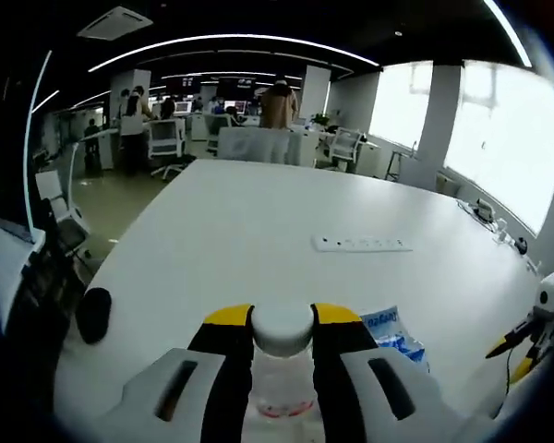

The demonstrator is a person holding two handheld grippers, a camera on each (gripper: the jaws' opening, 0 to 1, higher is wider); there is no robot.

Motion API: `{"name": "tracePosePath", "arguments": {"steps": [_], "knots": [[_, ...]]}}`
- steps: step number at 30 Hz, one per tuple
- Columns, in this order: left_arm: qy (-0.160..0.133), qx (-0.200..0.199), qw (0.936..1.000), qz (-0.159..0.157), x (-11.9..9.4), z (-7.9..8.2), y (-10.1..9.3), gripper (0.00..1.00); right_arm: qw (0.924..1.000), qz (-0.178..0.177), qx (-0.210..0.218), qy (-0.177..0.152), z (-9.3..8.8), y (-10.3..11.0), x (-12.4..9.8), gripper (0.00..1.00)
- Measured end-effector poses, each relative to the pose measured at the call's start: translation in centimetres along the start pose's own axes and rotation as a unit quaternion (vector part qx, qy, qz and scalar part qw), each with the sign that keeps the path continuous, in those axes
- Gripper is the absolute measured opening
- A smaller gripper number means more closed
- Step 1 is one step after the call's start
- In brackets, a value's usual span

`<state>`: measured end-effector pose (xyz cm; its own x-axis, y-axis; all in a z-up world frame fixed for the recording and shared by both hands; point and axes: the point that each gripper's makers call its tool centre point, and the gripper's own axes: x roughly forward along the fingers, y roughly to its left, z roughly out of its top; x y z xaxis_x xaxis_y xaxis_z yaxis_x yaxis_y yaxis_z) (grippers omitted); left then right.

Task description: Arrange the tabletop items into an orderly group along one side of the table until the central work area is clear of visible clutter.

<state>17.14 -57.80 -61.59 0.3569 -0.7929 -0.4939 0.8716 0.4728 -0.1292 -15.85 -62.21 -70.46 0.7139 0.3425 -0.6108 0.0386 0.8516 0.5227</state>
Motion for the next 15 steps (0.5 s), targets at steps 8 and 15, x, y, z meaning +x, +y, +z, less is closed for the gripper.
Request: {"name": "tracePosePath", "arguments": {"steps": [8, 15], "knots": [[-0.009, 0.003, 1.0, 0.0, -1.0, -0.6, 0.2, 0.22, 1.0, 0.001, -0.001, 0.008, -0.5, 0.4, 0.1, 0.6], [-0.006, 0.012, 0.9999, 0.0, -1.8, -0.9, 0.2, 0.22, 0.9999, 0.012, 0.0, 0.002, 0.1, 1.1, 0.3, 0.6]]}}
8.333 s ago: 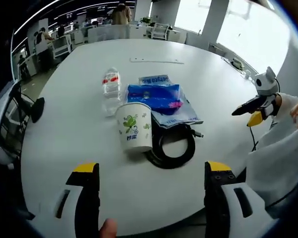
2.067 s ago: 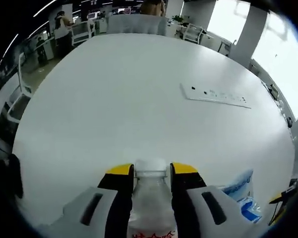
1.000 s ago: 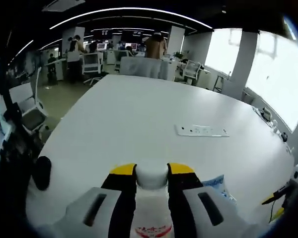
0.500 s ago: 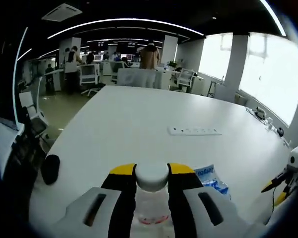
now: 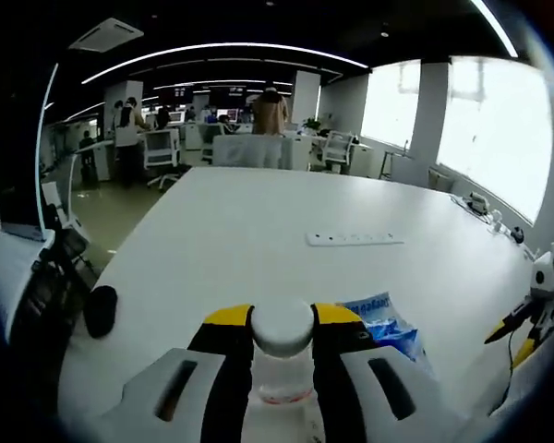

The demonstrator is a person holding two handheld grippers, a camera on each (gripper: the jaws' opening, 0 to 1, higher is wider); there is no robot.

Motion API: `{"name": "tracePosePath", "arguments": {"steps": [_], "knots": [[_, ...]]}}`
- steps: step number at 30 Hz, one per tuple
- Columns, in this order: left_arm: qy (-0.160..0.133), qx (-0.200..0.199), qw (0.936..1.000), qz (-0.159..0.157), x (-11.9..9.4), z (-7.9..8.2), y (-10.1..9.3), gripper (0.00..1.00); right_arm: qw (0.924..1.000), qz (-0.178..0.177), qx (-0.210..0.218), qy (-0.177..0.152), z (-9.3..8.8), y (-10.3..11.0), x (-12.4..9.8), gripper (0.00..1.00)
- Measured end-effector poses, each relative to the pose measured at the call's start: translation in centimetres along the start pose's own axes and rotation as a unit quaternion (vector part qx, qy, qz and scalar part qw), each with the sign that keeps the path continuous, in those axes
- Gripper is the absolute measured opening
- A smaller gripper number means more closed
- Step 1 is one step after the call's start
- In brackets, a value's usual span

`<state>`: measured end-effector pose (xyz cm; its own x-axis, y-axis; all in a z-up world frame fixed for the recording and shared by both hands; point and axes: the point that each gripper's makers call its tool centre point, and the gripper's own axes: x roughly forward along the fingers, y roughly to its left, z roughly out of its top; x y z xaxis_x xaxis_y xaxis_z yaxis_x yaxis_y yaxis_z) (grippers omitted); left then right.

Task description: Arrange the tabletop items into an orderly group along one side of the table until the central work area is clear of visible clutter.

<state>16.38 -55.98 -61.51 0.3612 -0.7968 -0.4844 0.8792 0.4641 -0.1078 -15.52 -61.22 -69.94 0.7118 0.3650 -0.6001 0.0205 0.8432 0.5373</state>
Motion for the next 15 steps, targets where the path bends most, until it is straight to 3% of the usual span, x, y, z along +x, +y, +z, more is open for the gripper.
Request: {"name": "tracePosePath", "arguments": {"steps": [6, 15], "knots": [[0.001, 0.008, 0.9999, 0.007, 0.6, 1.3, 0.9, 0.22, 0.9998, 0.01, 0.014, -0.002, -0.1, 0.5, 0.2, 0.6], [-0.033, 0.053, 0.9981, -0.004, 3.8, 7.2, 2.8, 0.22, 0.9998, 0.013, 0.012, -0.003, 0.3, 0.7, 0.3, 0.6]]}}
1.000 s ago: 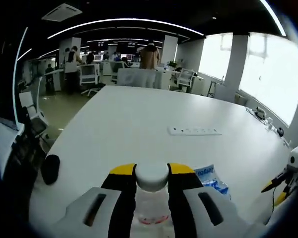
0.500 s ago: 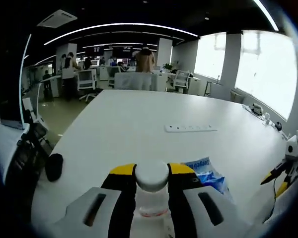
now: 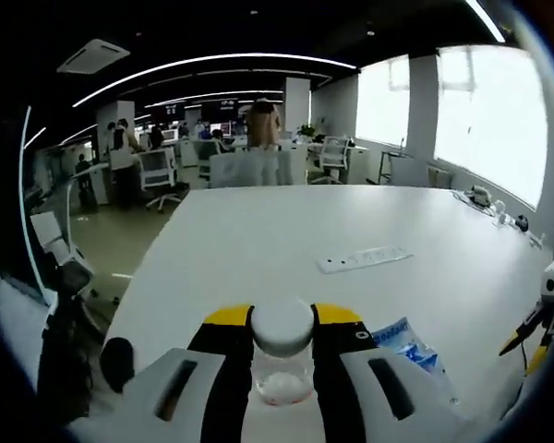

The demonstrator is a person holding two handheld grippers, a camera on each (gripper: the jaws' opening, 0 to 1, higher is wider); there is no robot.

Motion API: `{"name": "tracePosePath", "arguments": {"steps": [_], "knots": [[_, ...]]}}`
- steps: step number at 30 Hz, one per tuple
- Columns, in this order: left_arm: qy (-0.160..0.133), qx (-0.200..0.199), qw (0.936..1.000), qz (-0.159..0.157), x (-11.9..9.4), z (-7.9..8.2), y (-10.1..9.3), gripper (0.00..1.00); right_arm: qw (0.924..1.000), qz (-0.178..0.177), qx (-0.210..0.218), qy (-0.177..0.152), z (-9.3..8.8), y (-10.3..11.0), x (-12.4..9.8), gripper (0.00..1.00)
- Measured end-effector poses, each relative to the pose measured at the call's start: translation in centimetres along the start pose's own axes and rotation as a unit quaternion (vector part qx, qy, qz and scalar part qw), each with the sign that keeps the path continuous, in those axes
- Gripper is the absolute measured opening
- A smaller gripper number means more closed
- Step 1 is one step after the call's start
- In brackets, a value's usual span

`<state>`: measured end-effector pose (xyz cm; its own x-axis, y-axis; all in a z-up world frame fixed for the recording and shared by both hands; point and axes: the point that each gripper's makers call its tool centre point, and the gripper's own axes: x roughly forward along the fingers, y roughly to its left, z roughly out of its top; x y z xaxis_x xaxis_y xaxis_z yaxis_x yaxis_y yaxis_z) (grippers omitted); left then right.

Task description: Arrange the tabletop items into an orderly group along one side of the table until the central work area is clear of visible clutter.

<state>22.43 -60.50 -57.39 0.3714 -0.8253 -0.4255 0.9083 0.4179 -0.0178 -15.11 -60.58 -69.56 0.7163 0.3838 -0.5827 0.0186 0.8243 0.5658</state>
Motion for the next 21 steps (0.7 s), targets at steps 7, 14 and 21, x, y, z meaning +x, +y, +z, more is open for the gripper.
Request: {"name": "tracePosePath", "arguments": {"steps": [7, 14, 21], "knots": [[-0.008, -0.018, 0.9997, -0.013, 4.3, 2.2, 1.9, 0.22, 0.9999, -0.001, 0.009, -0.009, 0.5, -0.2, -0.3, 0.6], [0.005, -0.003, 0.9993, -0.036, 8.3, 2.3, 1.5, 0.22, 0.9994, -0.01, 0.026, -0.02, 1.0, -1.1, -0.6, 0.6], [0.037, 0.023, 0.9977, -0.052, 10.2, 0.1, -0.1, 0.22, 0.9991, -0.014, 0.028, -0.028, 1.4, -1.1, -0.8, 0.6]]}}
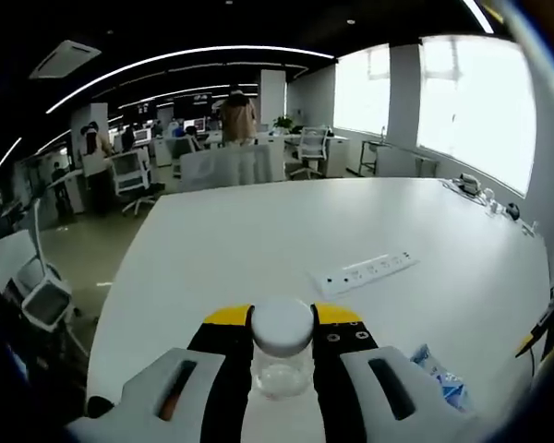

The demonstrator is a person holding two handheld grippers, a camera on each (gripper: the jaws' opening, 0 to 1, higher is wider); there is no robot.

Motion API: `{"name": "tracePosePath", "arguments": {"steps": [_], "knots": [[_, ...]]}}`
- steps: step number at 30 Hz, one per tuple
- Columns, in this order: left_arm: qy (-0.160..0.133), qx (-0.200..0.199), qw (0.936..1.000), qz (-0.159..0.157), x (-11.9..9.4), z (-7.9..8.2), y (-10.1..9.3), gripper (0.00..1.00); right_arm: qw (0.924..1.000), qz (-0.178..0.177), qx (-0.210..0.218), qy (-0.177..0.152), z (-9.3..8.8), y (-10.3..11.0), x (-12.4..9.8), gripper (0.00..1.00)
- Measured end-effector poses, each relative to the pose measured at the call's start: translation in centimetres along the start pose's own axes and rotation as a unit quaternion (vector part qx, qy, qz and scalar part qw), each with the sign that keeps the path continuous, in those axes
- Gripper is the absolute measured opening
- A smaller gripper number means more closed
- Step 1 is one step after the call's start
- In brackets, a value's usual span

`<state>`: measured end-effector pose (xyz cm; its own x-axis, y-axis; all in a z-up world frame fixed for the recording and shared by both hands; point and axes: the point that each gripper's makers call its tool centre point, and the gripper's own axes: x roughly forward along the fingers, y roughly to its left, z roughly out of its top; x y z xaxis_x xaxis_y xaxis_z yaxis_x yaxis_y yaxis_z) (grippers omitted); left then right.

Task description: Arrange the tabletop items into an orderly group along one side of the table until the central work area is clear of visible clutter.

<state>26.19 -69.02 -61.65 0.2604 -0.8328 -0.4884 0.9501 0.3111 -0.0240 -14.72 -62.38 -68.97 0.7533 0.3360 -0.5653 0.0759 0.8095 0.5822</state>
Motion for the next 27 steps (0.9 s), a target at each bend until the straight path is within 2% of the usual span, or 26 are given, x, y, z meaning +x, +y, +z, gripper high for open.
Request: {"name": "tracePosePath", "arguments": {"steps": [6, 7, 8, 14, 20, 25, 27], "knots": [[0.017, 0.008, 0.9998, -0.011, 0.4, -1.2, -1.1, 0.22, 1.0, -0.001, 0.0, 0.006, -0.2, -0.1, 0.1, 0.6], [0.004, 0.003, 0.9999, -0.013, 0.1, -0.7, -1.7, 0.22, 1.0, -0.001, -0.001, 0.005, 0.0, -0.1, 0.0, 0.6], [0.015, 0.005, 0.9998, -0.011, 0.0, -1.1, -1.6, 0.22, 1.0, 0.0, -0.001, 0.003, 0.1, -0.1, 0.0, 0.6], [0.014, 0.011, 0.9998, -0.006, -0.5, -0.8, -2.6, 0.22, 1.0, 0.001, -0.003, 0.003, 0.0, 0.0, 0.0, 0.61], [0.012, 0.007, 0.9999, 0.005, -0.5, -0.5, -2.6, 0.22, 1.0, 0.0, -0.005, 0.003, 0.0, 0.0, -0.1, 0.6], [0.015, 0.023, 0.9996, 0.012, -0.7, -0.3, -2.7, 0.23, 1.0, -0.001, -0.006, -0.001, 0.2, 0.0, -0.4, 0.6], [0.012, 0.03, 0.9993, 0.017, -0.9, -0.1, -2.6, 0.27, 1.0, -0.002, -0.007, -0.004, 0.2, -0.1, -0.5, 0.6]]}}
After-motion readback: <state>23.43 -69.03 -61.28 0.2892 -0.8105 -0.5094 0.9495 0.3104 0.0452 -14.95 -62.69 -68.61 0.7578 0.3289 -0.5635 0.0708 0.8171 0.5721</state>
